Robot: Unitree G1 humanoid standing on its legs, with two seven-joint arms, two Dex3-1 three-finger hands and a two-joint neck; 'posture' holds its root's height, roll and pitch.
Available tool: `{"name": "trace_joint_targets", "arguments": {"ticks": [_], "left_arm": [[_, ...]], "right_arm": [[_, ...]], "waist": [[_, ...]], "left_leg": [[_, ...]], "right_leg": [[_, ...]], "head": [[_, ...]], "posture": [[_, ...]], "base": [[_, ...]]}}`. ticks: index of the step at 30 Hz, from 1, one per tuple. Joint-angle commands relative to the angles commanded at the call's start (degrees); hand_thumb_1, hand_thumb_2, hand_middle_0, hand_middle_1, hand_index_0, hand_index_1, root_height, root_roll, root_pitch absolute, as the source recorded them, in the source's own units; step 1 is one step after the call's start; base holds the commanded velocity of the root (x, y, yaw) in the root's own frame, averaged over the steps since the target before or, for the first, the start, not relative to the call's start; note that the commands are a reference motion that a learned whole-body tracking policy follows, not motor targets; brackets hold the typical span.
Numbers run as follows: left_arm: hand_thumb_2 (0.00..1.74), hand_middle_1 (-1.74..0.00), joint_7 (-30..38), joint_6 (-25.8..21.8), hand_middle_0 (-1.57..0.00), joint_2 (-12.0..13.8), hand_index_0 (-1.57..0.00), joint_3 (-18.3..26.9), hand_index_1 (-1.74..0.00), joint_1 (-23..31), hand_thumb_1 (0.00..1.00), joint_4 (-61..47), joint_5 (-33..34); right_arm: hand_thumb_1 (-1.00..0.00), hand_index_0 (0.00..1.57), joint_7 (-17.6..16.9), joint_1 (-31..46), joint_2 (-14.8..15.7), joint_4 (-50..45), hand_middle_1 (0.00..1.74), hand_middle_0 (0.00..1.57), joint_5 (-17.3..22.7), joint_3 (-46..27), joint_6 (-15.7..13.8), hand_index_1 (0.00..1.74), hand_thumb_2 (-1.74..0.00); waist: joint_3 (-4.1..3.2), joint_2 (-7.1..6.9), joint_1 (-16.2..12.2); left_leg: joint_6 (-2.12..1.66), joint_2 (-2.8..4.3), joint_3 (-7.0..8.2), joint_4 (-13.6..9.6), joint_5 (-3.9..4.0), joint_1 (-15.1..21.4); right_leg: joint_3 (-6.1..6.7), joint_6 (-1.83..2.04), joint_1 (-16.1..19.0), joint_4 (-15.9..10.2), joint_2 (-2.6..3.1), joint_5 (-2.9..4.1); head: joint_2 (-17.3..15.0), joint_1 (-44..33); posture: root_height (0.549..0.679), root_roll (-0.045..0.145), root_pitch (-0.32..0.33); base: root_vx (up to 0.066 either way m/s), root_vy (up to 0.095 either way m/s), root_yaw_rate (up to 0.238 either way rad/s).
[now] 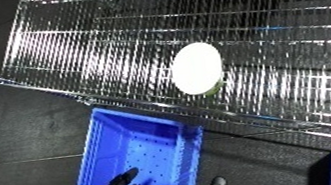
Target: Pick up the object and place it into the box
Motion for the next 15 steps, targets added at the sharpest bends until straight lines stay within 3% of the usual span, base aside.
{"name": "trace_joint_targets", "arguments": {"ticks": [7, 15], "left_arm": [[0.00, 0.00, 1.38, -4.04, 0.00, 6.73, 0.00, -0.03, 0.00, 1.76, 0.00, -27.25, -8.44], [0.00, 0.00, 1.06, -5.08, 0.00, 8.90, 0.00, 3.71, 0.00, 2.26, 0.00, -44.36, -12.77]], "right_arm": [[0.00, 0.00, 0.50, 2.79, -1.80, 1.50, 0.00, 0.00, 3.51, -1.78, -0.92, 0.00, 0.00], [0.00, 0.00, 1.52, 4.47, -1.53, 3.08, 0.00, 0.00, 6.93, -3.88, -1.53, 0.00, 0.00]], "waist": [[0.05, 0.83, 2.17], [0.05, 0.40, 3.93]], "left_leg": [[0.03, -1.34, -1.22, -0.06, -0.46, -0.84], [-0.01, -2.38, -2.29, -0.66, -0.50, -0.82]], "right_leg": [[-1.34, 0.21, -0.17, 0.09, -0.96, 0.26], [-2.69, 0.26, 0.33, -0.36, -1.52, 0.74]], "head": [[-1.30, 8.37], [-1.81, 13.71]], "posture": [[0.644, 0.034, 0.065], [0.646, 0.034, 0.068]], "base": [[-0.005, -0.022, 0.166], [0.014, -0.055, 0.132]]}}
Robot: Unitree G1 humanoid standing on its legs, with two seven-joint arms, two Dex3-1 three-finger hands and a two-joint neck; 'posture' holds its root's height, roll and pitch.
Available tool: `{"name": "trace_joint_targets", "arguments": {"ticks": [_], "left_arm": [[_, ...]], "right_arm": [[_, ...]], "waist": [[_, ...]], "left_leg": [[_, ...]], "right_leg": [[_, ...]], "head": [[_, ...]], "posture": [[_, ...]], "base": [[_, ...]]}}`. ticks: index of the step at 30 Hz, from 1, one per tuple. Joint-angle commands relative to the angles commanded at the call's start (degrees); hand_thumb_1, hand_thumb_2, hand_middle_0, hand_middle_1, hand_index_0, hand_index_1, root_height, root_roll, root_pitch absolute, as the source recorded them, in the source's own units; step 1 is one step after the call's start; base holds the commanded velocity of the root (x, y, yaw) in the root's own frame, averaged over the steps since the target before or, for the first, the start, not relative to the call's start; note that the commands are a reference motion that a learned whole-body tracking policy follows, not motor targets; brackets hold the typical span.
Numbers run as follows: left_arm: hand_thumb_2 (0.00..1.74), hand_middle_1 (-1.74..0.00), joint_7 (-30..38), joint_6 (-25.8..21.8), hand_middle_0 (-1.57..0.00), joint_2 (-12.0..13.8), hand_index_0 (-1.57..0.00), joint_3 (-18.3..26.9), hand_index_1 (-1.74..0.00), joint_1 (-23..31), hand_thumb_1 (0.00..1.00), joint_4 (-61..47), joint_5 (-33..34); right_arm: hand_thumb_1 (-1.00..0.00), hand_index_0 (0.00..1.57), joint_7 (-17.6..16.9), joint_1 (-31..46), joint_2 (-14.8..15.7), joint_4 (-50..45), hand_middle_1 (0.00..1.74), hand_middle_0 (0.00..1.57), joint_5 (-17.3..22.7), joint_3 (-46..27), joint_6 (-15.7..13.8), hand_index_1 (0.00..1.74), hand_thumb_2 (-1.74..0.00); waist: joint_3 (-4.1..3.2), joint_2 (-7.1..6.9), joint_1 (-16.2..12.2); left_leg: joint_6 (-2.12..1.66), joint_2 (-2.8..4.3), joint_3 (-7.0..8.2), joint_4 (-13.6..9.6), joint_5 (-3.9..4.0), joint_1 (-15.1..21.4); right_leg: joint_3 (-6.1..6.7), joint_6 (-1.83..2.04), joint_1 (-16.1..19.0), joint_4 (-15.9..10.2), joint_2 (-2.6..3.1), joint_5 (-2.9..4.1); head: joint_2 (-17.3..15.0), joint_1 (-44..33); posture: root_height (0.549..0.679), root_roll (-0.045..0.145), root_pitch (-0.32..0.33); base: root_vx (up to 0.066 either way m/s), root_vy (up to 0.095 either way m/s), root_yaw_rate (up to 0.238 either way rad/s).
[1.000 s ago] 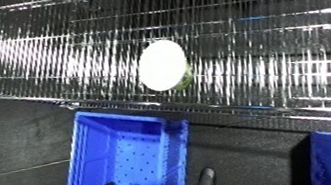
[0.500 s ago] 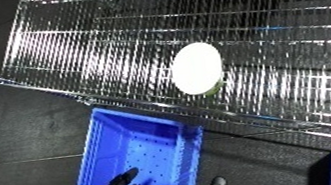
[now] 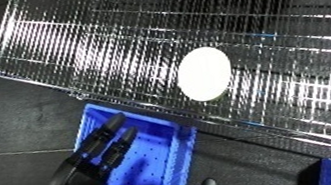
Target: Pick up the object and place it into the box
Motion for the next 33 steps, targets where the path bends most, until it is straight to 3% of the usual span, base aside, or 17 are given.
{"name": "trace_joint_targets", "arguments": {"ticks": [8, 15, 20, 26, 31, 33], "left_arm": [[0.00, 0.00, -2.64, -0.81, 0.00, -0.40, 0.00, 2.68, 0.00, -0.50, 0.00, -6.50, -2.00], [0.00, 0.00, 3.86, -2.99, 0.00, -0.81, 0.00, 4.08, 0.00, -2.14, 0.00, -6.74, 4.06], [0.00, 0.00, 7.89, -2.92, 0.00, -1.61, 0.00, 3.56, 0.00, -3.88, 0.00, -4.87, 6.18], [0.00, 0.00, 13.92, -5.46, 0.00, -3.15, 0.00, 1.88, 0.00, -8.16, 0.00, 0.56, 10.23], [0.00, 0.00, 18.10, -7.13, 0.00, -4.10, 0.00, 1.29, 0.00, -10.90, 0.00, 4.57, 12.66], [0.00, 0.00, 21.70, -7.56, 0.00, -5.19, 0.00, 0.55, 0.00, -13.33, 0.00, 8.32, 14.31]], "right_arm": [[0.00, 0.00, 0.53, 0.97, 1.00, 0.48, 0.00, 0.00, 1.28, -0.88, -0.14, 0.00, 0.00], [0.00, 0.00, 1.29, 1.58, 2.15, 0.79, 0.00, 0.00, 1.36, -0.99, -0.33, 0.00, 0.00], [0.00, 0.00, 2.07, 1.43, 2.46, 0.75, 0.00, 0.00, 1.45, -0.59, 0.05, 0.00, 0.00], [0.00, 0.00, 2.98, 0.59, 2.37, 0.58, 0.00, 0.00, 0.55, 0.51, 1.05, 0.00, 0.00], [0.00, 0.00, 3.40, -0.08, 2.33, 0.57, 0.00, 0.00, -0.19, 1.14, 1.38, 0.00, 0.00], [0.00, 0.00, 3.58, -0.99, 2.47, 0.54, 0.00, 0.00, -0.82, 1.80, 1.69, 0.00, 0.00]], "waist": [[0.00, -0.57, 0.51], [0.00, -1.26, 0.05], [0.00, -2.02, -0.64], [0.00, -3.18, -2.60], [0.00, -3.96, -3.62], [0.00, -4.69, -4.47]], "left_leg": [[0.01, -0.44, -0.46, -0.18, -0.24, 0.32], [0.17, -0.40, -0.24, 0.85, -0.88, 0.06], [0.23, -0.06, 0.03, 1.43, -1.11, -0.22], [0.55, 0.87, 0.86, 2.98, -1.62, -0.88], [0.61, 1.53, 1.32, 3.86, -1.87, -1.44], [0.64, 2.11, 1.68, 4.53, -2.03, -2.14]], "right_leg": [[-0.31, -0.18, 0.45, -0.40, 0.21, 0.04], [0.05, -0.37, 0.28, 0.03, 0.66, -0.11], [0.48, -0.37, -0.03, 0.16, 1.23, 0.00], [1.90, -0.57, -1.21, 1.20, 2.45, -0.10], [2.66, -0.54, -1.99, 1.71, 3.09, -0.05], [3.20, -0.47, -2.78, 2.04, 3.60, 0.08]], "head": [[-0.03, 1.50], [0.42, -0.08], [1.34, -2.04], [2.76, -6.14], [3.69, -8.08], [4.74, -9.45]], "posture": [[0.647, 0.034, 0.071], [0.646, 0.032, 0.068], [0.646, 0.028, 0.069], [0.643, 0.022, 0.069], [0.641, 0.018, 0.071], [0.639, 0.014, 0.075]], "base": [[0.023, -0.039, 0.034], [0.022, -0.019, -0.039], [0.014, -0.010, -0.129], [0.010, 0.030, -0.193], [0.008, 0.027, -0.170], [-0.001, 0.018, -0.164]]}}
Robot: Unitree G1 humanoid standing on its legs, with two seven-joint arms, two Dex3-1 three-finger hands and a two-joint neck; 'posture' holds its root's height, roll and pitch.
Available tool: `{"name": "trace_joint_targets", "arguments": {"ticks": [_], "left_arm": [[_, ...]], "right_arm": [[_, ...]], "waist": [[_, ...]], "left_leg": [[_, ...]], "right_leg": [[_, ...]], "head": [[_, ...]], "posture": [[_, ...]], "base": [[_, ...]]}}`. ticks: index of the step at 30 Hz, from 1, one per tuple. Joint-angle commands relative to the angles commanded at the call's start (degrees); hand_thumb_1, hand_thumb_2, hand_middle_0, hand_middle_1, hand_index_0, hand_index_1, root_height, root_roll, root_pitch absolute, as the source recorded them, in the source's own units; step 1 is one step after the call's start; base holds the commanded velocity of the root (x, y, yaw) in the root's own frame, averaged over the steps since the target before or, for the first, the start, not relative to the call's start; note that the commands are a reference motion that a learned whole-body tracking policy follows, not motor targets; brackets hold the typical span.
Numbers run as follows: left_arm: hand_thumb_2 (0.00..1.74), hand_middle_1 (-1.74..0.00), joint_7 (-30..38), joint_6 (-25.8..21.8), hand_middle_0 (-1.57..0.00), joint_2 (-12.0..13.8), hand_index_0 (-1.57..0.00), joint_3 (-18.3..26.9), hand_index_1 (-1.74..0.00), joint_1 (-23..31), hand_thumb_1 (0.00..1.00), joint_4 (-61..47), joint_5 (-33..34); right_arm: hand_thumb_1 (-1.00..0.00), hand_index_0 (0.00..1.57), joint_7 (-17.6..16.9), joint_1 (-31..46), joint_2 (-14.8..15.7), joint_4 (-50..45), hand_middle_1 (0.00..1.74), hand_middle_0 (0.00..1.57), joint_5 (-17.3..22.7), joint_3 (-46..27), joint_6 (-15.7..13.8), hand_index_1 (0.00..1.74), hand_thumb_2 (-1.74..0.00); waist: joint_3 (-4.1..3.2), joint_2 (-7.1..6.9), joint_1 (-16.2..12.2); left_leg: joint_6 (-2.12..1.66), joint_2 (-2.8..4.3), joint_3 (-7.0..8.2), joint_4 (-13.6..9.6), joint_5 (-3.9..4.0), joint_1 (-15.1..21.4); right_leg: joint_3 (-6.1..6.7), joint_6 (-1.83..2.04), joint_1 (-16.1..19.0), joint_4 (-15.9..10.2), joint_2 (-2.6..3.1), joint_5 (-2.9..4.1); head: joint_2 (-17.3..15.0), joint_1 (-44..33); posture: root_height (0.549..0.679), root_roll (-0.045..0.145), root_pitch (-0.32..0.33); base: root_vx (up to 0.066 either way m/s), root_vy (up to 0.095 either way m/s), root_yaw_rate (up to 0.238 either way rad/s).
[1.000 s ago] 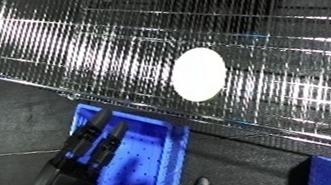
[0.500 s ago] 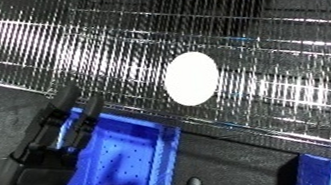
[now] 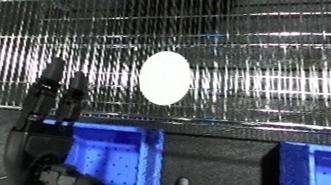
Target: Pick up the object and place it into the box
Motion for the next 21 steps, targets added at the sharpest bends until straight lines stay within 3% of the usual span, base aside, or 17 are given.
{"name": "trace_joint_targets", "arguments": {"ticks": [8, 21], "left_arm": [[0.00, 0.00, 5.31, 0.14, 0.00, -2.02, 0.00, -2.27, 0.00, -5.43, 0.00, 8.11, 3.71], [0.00, 0.00, 7.95, 1.28, 0.00, -2.79, 0.00, -3.54, 0.00, -13.16, 0.00, 19.62, 5.41]], "right_arm": [[0.00, 0.00, -0.61, -2.17, 0.39, -1.29, 0.00, 0.00, -0.62, 1.95, 0.26, 0.00, 0.00], [0.00, 0.00, -2.20, -3.26, 0.67, -4.08, 0.00, 0.00, 0.13, 4.36, 0.64, 0.00, 0.00]], "waist": [[0.00, -1.62, -1.94], [0.00, -3.66, -4.93]], "left_leg": [[0.08, 1.30, 0.44, 1.73, -0.50, -2.32], [0.21, 2.59, 0.86, 4.08, -1.71, -6.20]], "right_leg": [[0.80, 0.21, -2.55, 0.96, 1.09, 0.40], [1.86, 0.36, -6.41, 1.67, 2.70, 0.82]], "head": [[3.94, -3.15], [8.88, -5.47]], "posture": [[0.635, 0.002, 0.095], [0.630, -0.011, 0.137]], "base": [[0.002, 0.012, -0.126], [0.006, 0.011, -0.084]]}}
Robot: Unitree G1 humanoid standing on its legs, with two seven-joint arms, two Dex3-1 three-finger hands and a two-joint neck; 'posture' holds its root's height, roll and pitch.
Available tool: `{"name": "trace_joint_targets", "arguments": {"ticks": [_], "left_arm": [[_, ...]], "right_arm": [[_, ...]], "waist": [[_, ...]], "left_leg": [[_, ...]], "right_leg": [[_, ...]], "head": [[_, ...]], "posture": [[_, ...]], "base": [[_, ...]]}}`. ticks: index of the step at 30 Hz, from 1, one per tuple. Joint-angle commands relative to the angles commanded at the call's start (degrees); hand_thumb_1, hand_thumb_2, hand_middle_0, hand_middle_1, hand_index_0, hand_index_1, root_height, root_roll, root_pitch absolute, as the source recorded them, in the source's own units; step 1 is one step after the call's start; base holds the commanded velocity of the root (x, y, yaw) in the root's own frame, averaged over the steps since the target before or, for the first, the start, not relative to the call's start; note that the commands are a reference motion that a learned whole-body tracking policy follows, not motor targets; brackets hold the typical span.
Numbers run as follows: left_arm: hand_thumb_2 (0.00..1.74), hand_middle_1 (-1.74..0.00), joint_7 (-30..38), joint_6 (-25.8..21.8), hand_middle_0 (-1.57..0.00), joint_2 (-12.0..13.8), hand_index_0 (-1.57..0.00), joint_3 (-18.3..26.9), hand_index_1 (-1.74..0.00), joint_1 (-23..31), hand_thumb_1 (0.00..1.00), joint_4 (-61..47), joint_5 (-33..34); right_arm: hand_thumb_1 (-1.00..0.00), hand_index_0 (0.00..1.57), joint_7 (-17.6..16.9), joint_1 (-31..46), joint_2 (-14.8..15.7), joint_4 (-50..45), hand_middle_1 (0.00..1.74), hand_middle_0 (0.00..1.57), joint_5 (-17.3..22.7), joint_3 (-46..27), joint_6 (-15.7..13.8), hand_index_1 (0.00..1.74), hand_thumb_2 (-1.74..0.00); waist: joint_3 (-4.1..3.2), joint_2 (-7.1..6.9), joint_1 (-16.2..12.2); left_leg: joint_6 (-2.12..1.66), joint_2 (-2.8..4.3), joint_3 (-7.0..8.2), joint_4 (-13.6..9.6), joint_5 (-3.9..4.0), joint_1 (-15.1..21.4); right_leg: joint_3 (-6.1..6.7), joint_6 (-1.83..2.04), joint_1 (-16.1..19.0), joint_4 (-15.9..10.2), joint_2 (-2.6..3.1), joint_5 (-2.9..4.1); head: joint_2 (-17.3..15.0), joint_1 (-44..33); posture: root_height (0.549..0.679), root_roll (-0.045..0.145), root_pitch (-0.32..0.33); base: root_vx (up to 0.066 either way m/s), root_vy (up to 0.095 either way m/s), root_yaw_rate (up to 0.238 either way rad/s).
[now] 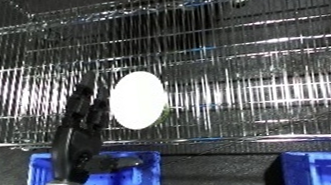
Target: Pick up the object and place it into the box
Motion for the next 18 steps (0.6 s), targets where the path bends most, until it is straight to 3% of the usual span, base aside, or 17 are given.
{"name": "trace_joint_targets", "arguments": {"ticks": [11, 15, 16, 18], "left_arm": [[0.00, 0.00, -0.38, 0.19, 0.00, -1.33, 0.00, -1.15, 0.00, -5.12, 0.00, 4.82, -1.22], [0.26, -0.26, -0.66, 0.53, -0.24, -1.26, -0.24, -1.45, -0.26, -6.81, 0.15, 5.54, -1.68], [0.44, -0.44, -0.87, 0.56, -0.39, -1.23, -0.39, -1.62, -0.44, -7.84, 0.25, 5.92, -1.99], [0.61, -0.61, -0.90, 0.61, -0.55, -1.23, -0.55, -1.71, -0.61, -8.62, 0.35, 6.12, -2.27]], "right_arm": [[0.00, 0.00, -1.30, 0.35, 1.14, -1.69, 0.00, 0.00, 0.97, 1.71, -0.89, 0.00, 0.00], [0.00, 0.00, -1.64, 0.27, 1.32, -2.21, 0.00, 0.00, 1.07, 2.12, -1.13, 0.00, 0.00], [0.00, 0.00, -1.93, 0.28, 1.40, -2.58, 0.00, 0.00, 1.14, 2.40, -1.08, 0.00, 0.00], [0.00, 0.00, -2.17, 0.47, 1.45, -2.90, 0.00, 0.00, 1.14, 2.60, -0.99, 0.00, 0.00]], "waist": [[0.00, -0.56, -1.83], [0.00, -0.71, -2.33], [0.00, -0.82, -2.60], [0.00, -0.86, -2.80]], "left_leg": [[-0.05, 0.20, 0.37, 0.14, -0.83, -0.23], [-0.11, 0.30, 0.51, 0.26, -1.02, -0.18], [-0.14, 0.35, 0.58, 0.25, -1.11, -0.11], [-0.15, 0.36, 0.65, 0.07, -1.12, 0.05]], "right_leg": [[0.68, 0.21, -0.32, -1.16, 0.47, 0.31], [0.86, 0.24, -0.33, -1.39, 0.52, 0.38], [0.98, 0.24, -0.29, -1.54, 0.57, 0.39], [1.07, 0.26, -0.22, -1.71, 0.59, 0.41]], "head": [[0.64, -0.93], [0.26, -1.63], [0.25, -2.14], [0.32, -2.52]], "posture": [[0.632, -0.012, 0.153], [0.633, -0.011, 0.154], [0.633, -0.010, 0.155], [0.633, -0.010, 0.155]], "base": [[0.014, 0.006, -0.047], [0.004, 0.017, -0.046], [0.002, 0.012, -0.028], [0.000, 0.009, -0.014]]}}
